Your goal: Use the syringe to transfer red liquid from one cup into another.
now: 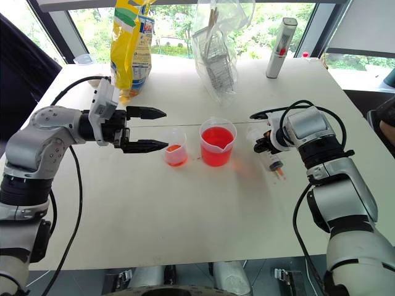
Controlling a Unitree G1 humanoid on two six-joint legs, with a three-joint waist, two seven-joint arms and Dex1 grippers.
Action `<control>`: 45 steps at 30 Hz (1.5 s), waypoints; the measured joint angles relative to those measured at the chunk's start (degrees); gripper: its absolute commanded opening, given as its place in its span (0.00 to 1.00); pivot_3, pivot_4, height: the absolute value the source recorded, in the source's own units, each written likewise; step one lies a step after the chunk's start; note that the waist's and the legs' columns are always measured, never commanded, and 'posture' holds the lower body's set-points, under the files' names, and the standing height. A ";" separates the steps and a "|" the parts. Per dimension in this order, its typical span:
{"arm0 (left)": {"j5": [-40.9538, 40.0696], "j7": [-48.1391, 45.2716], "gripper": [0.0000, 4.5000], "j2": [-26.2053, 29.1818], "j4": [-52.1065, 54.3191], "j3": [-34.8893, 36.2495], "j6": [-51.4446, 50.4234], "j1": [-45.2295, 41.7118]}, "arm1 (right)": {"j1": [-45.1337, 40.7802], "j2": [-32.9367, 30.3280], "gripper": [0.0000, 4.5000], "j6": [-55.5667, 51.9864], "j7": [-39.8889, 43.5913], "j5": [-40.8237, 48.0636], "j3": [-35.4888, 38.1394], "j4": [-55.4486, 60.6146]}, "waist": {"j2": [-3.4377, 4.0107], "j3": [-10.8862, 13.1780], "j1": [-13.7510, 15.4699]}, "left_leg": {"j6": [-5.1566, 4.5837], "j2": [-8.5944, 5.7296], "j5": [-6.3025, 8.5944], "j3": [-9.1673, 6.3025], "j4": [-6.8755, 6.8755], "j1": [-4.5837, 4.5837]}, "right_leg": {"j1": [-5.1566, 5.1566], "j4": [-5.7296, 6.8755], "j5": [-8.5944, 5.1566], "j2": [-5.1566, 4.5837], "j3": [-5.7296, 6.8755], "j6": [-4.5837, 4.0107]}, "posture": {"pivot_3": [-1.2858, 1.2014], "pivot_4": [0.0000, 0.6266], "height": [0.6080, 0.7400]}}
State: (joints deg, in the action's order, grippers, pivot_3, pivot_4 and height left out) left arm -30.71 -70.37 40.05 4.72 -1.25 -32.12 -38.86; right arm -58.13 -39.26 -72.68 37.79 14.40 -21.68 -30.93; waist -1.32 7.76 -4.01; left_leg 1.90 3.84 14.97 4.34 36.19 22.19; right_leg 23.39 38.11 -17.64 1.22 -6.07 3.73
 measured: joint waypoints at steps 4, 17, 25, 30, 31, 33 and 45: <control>0.00 -0.05 1.00 -0.35 -1.86 0.09 0.21 -1.35 | 5.38 -0.66 0.30 1.43 -1.72 0.34 6.75 10.45 | 0.07 0.05 0.20 | 0.00 -0.01 0.00 -0.02 0.00 0.14 | 0.09 -0.01 0.00 -0.03 0.02 0.00 | 0.52 0.24 0.99; 1.34 -2.41 1.00 -3.45 -9.67 -0.53 3.95 -7.92 | 13.53 14.69 0.30 16.15 -13.56 19.23 44.17 55.29 | 0.05 0.03 0.20 | 0.06 0.00 -0.03 -0.04 0.00 -0.01 | -0.05 0.08 0.01 -0.01 0.07 0.02 | 0.52 0.24 0.99; 1.55 -4.22 1.00 -5.56 -14.46 -1.34 4.42 -13.31 | 23.77 25.48 0.30 29.11 -14.81 21.09 38.75 55.10 | 0.05 0.02 0.16 | 0.06 -0.05 -0.03 0.00 0.02 0.11 | 0.01 -0.01 0.01 -0.06 0.06 0.02 | 0.52 0.24 0.99; 1.49 -4.42 1.00 -7.63 -16.44 -1.31 4.43 -17.38 | 29.31 28.08 0.30 42.14 -12.82 13.82 30.53 48.42 | 0.06 0.02 0.06 | 0.06 -0.05 -0.03 -0.02 0.01 0.08 | 0.00 0.00 0.01 -0.02 0.08 0.02 | 0.52 0.24 0.99; 1.50 -4.32 1.00 -8.33 -17.06 -1.31 4.47 -18.03 | 30.43 28.32 0.30 45.00 -12.49 12.11 28.93 46.70 | 0.06 0.02 0.07 | 0.06 -0.04 -0.03 -0.03 0.01 0.08 | -0.01 0.01 0.01 -0.01 0.08 0.02 | 0.52 0.24 0.99; 1.62 -3.84 1.00 -9.59 -18.19 -1.32 4.80 -18.90 | 32.30 28.73 0.30 49.20 -11.93 9.55 26.89 43.86 | 0.06 0.02 0.06 | 0.07 -0.04 -0.04 -0.02 0.01 0.08 | 0.00 0.01 0.01 -0.01 0.08 0.02 | 0.52 0.24 0.99; 6.81 2.09 1.00 -17.61 -29.59 -1.78 10.27 -24.46 | 35.50 29.30 0.30 57.60 -11.53 4.89 22.11 40.73 | 0.05 0.02 0.12 | 0.08 -0.05 -0.05 -0.01 0.03 0.06 | -0.03 0.02 0.01 -0.01 0.06 0.02 | 0.52 0.24 0.99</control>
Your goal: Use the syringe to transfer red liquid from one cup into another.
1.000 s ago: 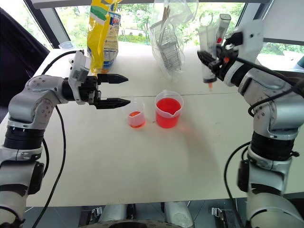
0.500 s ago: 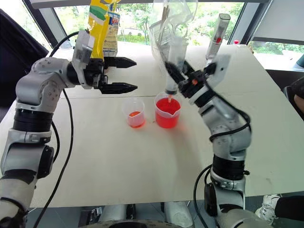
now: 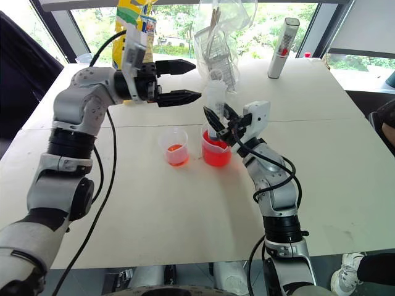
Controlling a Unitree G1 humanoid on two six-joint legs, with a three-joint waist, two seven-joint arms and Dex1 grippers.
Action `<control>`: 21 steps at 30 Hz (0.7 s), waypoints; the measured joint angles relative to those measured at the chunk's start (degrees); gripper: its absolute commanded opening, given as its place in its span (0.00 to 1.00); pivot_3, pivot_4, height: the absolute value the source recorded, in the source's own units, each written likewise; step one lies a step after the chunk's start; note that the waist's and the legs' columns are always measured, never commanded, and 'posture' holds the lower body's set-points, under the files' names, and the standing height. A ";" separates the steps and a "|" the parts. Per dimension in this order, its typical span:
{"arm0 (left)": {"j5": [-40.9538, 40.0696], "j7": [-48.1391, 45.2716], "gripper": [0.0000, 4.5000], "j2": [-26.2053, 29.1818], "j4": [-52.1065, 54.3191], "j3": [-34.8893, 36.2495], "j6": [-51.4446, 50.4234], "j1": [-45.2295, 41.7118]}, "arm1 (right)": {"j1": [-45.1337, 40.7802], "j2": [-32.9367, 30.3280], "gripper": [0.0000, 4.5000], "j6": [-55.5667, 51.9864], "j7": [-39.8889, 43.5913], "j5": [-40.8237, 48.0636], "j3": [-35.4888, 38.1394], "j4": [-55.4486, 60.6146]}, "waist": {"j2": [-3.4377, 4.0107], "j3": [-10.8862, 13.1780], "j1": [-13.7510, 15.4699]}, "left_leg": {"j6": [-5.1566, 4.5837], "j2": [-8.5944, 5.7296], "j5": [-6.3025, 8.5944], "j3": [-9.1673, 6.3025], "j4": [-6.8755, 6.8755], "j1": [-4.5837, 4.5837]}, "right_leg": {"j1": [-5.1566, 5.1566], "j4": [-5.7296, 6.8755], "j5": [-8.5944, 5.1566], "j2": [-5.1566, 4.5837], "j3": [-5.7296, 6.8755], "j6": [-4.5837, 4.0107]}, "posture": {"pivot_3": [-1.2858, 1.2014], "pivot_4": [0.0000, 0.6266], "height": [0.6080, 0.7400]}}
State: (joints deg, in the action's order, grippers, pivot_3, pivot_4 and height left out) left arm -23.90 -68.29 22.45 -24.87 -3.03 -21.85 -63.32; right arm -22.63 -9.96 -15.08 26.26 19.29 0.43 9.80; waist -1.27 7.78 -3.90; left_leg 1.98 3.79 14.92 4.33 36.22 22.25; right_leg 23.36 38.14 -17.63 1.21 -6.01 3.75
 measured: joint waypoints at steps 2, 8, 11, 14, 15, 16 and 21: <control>0.82 0.25 1.00 -0.97 -2.06 -0.14 1.16 -0.76 | 0.09 -0.01 0.30 0.67 -0.05 -0.45 -0.42 0.00 | 0.00 0.00 -0.03 | 0.00 0.00 0.00 0.00 -0.01 -0.01 | 0.00 0.00 0.00 0.00 0.00 0.00 | 0.52 0.24 0.99; 1.76 -0.18 1.00 -3.68 -6.20 -0.26 2.66 -2.62 | 1.05 -0.13 0.30 1.54 -0.05 -1.11 -1.70 0.02 | 0.00 0.00 0.03 | 0.00 0.00 0.00 0.00 -0.01 0.00 | 0.00 -0.01 0.00 0.01 0.01 0.00 | 0.52 0.24 0.99; 2.10 -0.32 1.00 -4.51 -6.77 -0.28 3.14 -2.80 | 1.36 -0.25 0.30 1.57 -0.05 -1.19 -2.07 0.02 | 0.00 0.00 -0.04 | 0.00 0.00 0.00 0.00 -0.01 -0.01 | 0.00 0.00 0.00 0.01 0.00 0.00 | 0.52 0.24 0.99; 2.15 -0.43 0.88 -4.96 -7.85 -0.27 3.26 -3.03 | 1.36 -0.44 0.30 1.64 -0.05 -1.56 -2.10 0.02 | 0.00 0.00 -0.02 | 0.00 0.00 0.00 -0.01 -0.01 -0.02 | 0.00 0.00 0.00 0.01 0.01 0.00 | 0.52 0.24 0.99; 2.15 -0.49 0.82 -5.07 -8.03 -0.27 3.26 -3.06 | 1.36 -0.44 0.30 1.64 -0.05 -1.71 -2.13 0.02 | 0.00 0.00 -0.02 | 0.00 0.00 0.00 0.00 -0.01 -0.01 | 0.00 0.00 0.00 0.01 0.00 0.00 | 0.52 0.24 0.99; 2.15 -0.63 0.71 -5.10 -8.11 -0.27 3.26 -3.06 | 1.36 -0.44 0.30 1.64 -0.05 -1.79 -2.16 0.02 | 0.00 0.00 -0.03 | 0.00 0.00 0.00 0.00 -0.01 -0.01 | 0.00 0.00 0.00 0.01 0.00 0.00 | 0.52 0.24 0.99; 2.14 -1.66 0.16 -5.08 -8.09 -0.27 3.10 -3.06 | 1.35 -0.44 0.30 1.64 -0.05 -2.23 -2.17 0.02 | 0.00 0.00 -0.01 | 0.00 0.00 0.00 0.00 -0.01 -0.01 | 0.00 0.00 0.00 0.01 0.01 0.00 | 0.52 0.24 0.99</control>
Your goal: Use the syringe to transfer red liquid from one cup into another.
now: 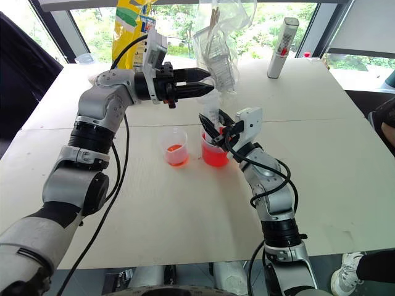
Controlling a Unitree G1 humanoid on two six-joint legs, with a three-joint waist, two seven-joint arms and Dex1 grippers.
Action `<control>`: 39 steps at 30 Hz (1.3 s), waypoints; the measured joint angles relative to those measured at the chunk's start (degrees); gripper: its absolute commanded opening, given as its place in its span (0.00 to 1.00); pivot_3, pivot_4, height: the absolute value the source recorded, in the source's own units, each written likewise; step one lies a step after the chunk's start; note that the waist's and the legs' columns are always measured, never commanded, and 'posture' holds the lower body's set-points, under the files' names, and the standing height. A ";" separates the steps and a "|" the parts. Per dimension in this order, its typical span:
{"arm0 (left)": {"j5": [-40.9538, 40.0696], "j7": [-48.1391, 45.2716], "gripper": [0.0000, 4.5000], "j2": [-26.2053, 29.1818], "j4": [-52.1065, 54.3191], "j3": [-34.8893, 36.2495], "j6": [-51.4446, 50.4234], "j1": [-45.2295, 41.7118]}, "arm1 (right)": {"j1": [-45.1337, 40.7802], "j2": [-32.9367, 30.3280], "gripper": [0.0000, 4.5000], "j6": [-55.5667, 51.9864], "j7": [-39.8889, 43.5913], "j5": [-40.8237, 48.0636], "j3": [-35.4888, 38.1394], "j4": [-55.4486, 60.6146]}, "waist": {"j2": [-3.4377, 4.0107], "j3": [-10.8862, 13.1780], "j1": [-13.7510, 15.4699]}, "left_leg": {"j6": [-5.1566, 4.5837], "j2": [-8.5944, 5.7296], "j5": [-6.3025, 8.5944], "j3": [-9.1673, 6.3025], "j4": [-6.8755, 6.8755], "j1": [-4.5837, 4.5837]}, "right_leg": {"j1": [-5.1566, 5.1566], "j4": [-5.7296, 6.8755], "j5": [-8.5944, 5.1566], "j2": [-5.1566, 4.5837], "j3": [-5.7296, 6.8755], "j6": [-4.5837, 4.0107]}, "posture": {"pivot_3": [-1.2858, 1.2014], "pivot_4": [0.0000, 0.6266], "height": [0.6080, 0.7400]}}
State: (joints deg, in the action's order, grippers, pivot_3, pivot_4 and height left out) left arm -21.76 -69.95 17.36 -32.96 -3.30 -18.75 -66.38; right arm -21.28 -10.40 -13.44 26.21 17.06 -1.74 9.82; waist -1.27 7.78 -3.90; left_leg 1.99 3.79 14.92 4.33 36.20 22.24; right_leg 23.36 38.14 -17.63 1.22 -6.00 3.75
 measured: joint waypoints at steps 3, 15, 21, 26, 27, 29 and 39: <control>-0.20 -0.89 0.02 0.12 0.22 -0.01 -0.79 0.01 | 0.00 -0.20 0.30 0.00 0.04 -0.22 -0.01 -0.01 | 0.00 0.00 0.00 | 0.00 0.00 0.00 0.00 0.00 0.00 | 0.00 0.00 0.00 0.00 0.00 0.00 | 0.52 0.24 0.99; -0.10 -0.54 0.02 0.13 -0.22 0.11 -2.00 -0.88 | -0.01 -0.27 0.30 0.20 0.62 -0.26 -0.20 -0.01 | 0.00 0.00 0.05 | 0.00 -0.01 0.00 -0.01 0.01 0.00 | -0.01 0.00 0.00 0.00 0.01 0.00 | 0.52 0.24 0.99; -0.05 -0.44 0.02 -0.64 -3.13 0.11 -0.98 -2.29 | -0.06 -0.43 0.30 0.60 0.61 -0.34 0.24 -0.41 | 0.00 0.00 0.00 | 0.00 -0.01 0.00 -0.01 0.00 0.00 | -0.01 0.00 0.00 0.01 0.01 0.00 | 0.52 0.24 0.99; 0.08 -0.42 0.02 -0.92 -4.99 0.11 0.19 -3.74 | -0.44 -0.90 0.30 0.73 0.61 -0.26 0.46 -1.03 | 0.00 0.00 0.00 | 0.00 -0.02 0.00 0.00 0.00 0.00 | -0.01 0.00 0.00 0.01 0.00 0.00 | 0.52 0.24 0.99; 0.08 -0.40 0.02 -0.94 -5.22 0.11 0.44 -3.92 | -0.48 -1.01 0.30 0.73 0.62 -0.20 0.49 -1.06 | 0.00 0.00 0.00 | 0.00 -0.02 0.00 0.00 0.00 0.00 | -0.01 0.00 0.00 0.01 0.01 0.00 | 0.52 0.24 0.99; 0.10 -0.36 0.02 -1.04 -5.87 0.11 0.82 -4.26 | -0.48 -1.22 0.30 0.82 0.62 -0.17 0.50 -1.20 | 0.00 0.00 0.01 | 0.00 -0.02 0.00 0.00 0.01 0.00 | -0.01 0.00 0.00 0.01 0.01 0.00 | 0.52 0.24 0.99; 0.34 -0.31 0.02 -1.17 -7.43 0.11 1.83 -4.89 | 0.12 -1.25 0.30 0.91 0.62 -0.04 0.42 -1.64 | 0.00 0.00 0.00 | 0.00 -0.02 0.00 0.00 0.01 0.00 | -0.01 0.00 0.00 0.01 0.00 0.00 | 0.52 0.24 0.99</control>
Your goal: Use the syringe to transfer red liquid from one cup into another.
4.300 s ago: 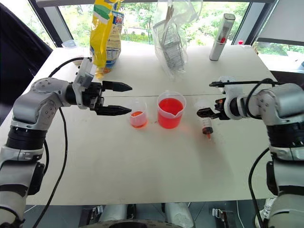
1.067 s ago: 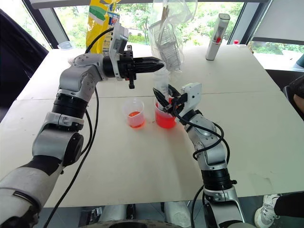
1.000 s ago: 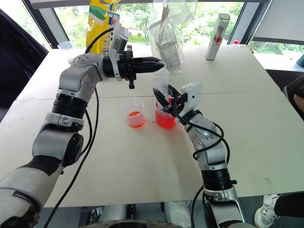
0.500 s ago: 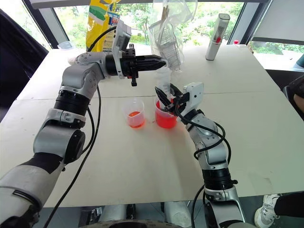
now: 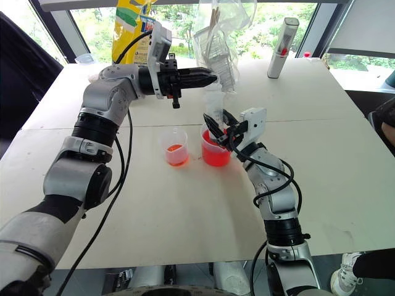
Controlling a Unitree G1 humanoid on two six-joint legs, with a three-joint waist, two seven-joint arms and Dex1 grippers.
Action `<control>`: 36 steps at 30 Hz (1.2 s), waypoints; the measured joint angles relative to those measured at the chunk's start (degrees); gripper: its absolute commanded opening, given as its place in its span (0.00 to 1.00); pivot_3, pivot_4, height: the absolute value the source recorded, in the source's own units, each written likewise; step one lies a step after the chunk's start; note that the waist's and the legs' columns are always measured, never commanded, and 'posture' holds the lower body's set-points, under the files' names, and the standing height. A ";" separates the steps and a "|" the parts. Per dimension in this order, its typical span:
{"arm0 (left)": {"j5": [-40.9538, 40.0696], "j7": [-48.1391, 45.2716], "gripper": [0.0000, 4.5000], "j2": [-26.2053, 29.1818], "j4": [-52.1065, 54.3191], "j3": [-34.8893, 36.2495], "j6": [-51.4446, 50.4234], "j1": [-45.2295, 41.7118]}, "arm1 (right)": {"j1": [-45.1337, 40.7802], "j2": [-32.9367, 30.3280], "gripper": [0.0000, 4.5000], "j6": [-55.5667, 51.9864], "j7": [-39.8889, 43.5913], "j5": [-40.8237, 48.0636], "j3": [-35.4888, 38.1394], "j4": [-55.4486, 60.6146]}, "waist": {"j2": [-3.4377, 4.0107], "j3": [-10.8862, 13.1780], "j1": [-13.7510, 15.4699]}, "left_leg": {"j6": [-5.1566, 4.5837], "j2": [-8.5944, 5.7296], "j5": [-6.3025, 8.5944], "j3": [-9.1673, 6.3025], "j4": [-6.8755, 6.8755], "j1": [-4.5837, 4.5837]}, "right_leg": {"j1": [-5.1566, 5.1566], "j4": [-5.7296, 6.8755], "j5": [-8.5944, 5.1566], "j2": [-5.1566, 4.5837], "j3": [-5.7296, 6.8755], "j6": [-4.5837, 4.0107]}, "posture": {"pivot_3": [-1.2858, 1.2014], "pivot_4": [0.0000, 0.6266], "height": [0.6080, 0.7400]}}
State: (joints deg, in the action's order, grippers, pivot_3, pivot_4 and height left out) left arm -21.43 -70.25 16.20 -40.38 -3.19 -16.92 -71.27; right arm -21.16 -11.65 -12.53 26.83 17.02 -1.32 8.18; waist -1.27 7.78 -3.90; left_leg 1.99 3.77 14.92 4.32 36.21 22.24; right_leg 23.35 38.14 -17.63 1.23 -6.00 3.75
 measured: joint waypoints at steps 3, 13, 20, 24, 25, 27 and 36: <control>0.21 0.00 0.02 0.00 0.00 0.00 0.03 -0.31 | 0.02 0.00 0.30 0.00 0.00 0.02 0.01 0.00 | 0.00 0.00 0.00 | 0.00 0.00 0.00 0.00 0.00 0.00 | 0.00 0.00 0.00 0.00 0.00 0.00 | 0.52 0.24 0.99; 0.25 0.33 0.02 0.00 0.00 0.02 0.40 -0.44 | 0.17 0.00 0.30 -0.06 0.00 0.03 0.01 -0.02 | 0.00 0.00 0.00 | 0.00 0.00 0.00 0.00 0.00 0.00 | 0.00 0.00 0.00 0.00 0.00 0.00 | 0.52 0.24 0.99; 0.25 0.41 0.02 -0.01 0.00 0.20 0.51 -0.48 | 0.15 -0.01 0.30 -0.11 0.00 0.03 0.01 -0.02 | 0.00 0.00 0.00 | 0.00 0.00 0.00 0.00 0.00 0.00 | 0.00 0.00 0.00 0.00 0.00 0.00 | 0.52 0.24 0.99; 0.25 0.44 0.02 -0.01 0.00 0.22 0.86 -0.48 | 0.08 -0.07 0.30 -0.20 0.00 0.04 0.01 -0.02 | 0.00 0.00 0.00 | 0.00 0.00 0.00 0.00 0.00 0.00 | 0.00 0.00 0.00 0.00 0.00 0.00 | 0.52 0.24 0.99; 0.25 0.47 0.02 -0.01 0.00 0.22 0.89 -0.48 | 0.08 -0.08 0.30 -0.22 0.00 0.04 0.01 -0.02 | 0.00 0.00 0.00 | 0.00 0.00 0.00 0.00 0.00 0.00 | 0.00 0.00 0.00 0.00 0.00 0.00 | 0.52 0.24 0.99; 0.25 0.50 0.02 -0.01 0.00 0.23 0.94 -0.48 | 0.07 -0.10 0.30 -0.23 0.00 0.04 0.01 -0.02 | 0.00 0.00 0.00 | 0.00 0.00 0.00 0.00 0.00 0.00 | 0.00 0.01 0.00 0.00 0.00 0.00 | 0.52 0.24 0.99; 0.25 0.50 0.02 -0.01 0.01 0.27 0.98 -0.48 | -0.13 -0.24 0.30 -0.57 0.00 0.02 0.01 0.03 | 0.00 0.00 0.00 | 0.00 0.00 0.00 0.00 0.01 0.00 | 0.00 0.01 0.00 0.00 0.00 0.00 | 0.52 0.24 0.99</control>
State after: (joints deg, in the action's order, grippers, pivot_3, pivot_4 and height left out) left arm -21.17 -69.75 16.19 -40.37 -2.92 -15.94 -71.74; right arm -21.29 -11.89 -13.10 26.83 17.04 -1.31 8.21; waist -1.27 7.78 -3.89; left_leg 1.99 3.77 14.92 4.32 36.22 22.24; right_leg 23.35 38.15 -17.63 1.23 -5.99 3.75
